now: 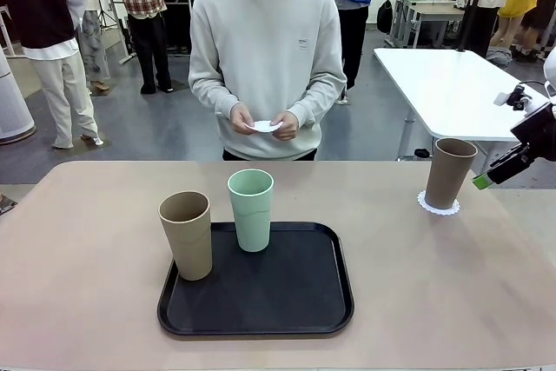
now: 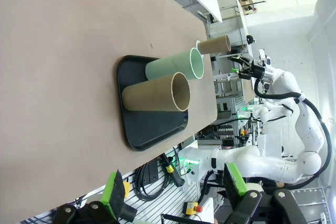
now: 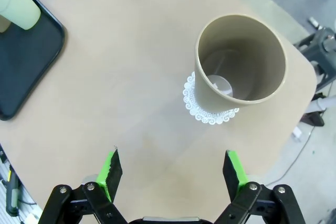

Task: Place coasters on the table and set cups on them.
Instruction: Take one Reusable plastic cup from the Flat Tray and place it on a coaster set by the human.

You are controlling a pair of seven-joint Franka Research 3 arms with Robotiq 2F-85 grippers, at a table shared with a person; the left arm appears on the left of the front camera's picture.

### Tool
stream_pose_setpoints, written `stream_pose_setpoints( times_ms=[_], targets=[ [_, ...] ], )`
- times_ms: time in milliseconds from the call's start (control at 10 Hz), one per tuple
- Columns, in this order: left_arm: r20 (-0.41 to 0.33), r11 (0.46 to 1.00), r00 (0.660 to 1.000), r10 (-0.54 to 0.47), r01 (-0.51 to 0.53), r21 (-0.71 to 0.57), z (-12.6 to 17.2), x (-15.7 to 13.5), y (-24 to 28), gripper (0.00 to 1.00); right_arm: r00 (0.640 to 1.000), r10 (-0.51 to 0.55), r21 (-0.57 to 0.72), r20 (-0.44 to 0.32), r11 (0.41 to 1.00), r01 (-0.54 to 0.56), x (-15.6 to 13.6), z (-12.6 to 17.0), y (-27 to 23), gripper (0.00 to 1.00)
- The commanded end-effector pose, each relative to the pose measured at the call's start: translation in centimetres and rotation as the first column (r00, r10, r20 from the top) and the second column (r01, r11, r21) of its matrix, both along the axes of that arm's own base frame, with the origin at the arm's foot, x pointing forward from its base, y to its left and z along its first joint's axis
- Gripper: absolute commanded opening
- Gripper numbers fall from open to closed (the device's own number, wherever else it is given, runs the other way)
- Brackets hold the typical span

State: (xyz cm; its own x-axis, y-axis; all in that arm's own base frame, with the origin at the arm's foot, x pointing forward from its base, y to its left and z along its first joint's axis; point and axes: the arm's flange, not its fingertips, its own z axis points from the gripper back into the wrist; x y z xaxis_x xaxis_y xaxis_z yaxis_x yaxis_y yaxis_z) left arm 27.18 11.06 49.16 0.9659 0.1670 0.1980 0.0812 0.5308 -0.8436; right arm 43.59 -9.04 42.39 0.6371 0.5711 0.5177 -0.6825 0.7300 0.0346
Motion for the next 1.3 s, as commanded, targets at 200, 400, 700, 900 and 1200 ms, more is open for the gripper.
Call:
stream_pose_setpoints(
  times_ms=[200, 400, 700, 900, 1200],
  targets=[
    [0.011, 1.000, 1.000, -0.010, 0.010, -0.009, 0.0, 0.0, 0.0, 1.00, 1.000, -0.002, -0.021, 0.007, 1.000, 0.002, 0.0, 0.1, 0.1, 1.00],
    [0.011, 1.000, 1.000, -0.010, 0.010, -0.009, 0.0, 0.0, 0.0, 1.00, 1.000, 0.001, 0.000, 0.001, 1.000, -0.001, 0.0, 0.0, 0.1, 1.00],
    [0.011, 1.000, 1.000, -0.010, 0.010, -0.009, 0.0, 0.0, 0.0, 1.00, 0.962, -0.223, -0.192, -0.157, 0.963, 0.192, -7.7, 3.7, 1.1, 1.00],
    [0.011, 1.000, 1.000, -0.010, 0.010, -0.009, 0.0, 0.0, 0.0, 1.00, 0.937, -0.266, -0.284, -0.226, 0.938, 0.198, -10.7, 6.2, 2.6, 1.00],
    [0.011, 1.000, 1.000, -0.010, 0.010, -0.009, 0.0, 0.0, 0.0, 1.00, 0.944, -0.291, -0.356, -0.154, 0.908, 0.222, -11.7, 8.5, 2.3, 1.00]
  ],
)
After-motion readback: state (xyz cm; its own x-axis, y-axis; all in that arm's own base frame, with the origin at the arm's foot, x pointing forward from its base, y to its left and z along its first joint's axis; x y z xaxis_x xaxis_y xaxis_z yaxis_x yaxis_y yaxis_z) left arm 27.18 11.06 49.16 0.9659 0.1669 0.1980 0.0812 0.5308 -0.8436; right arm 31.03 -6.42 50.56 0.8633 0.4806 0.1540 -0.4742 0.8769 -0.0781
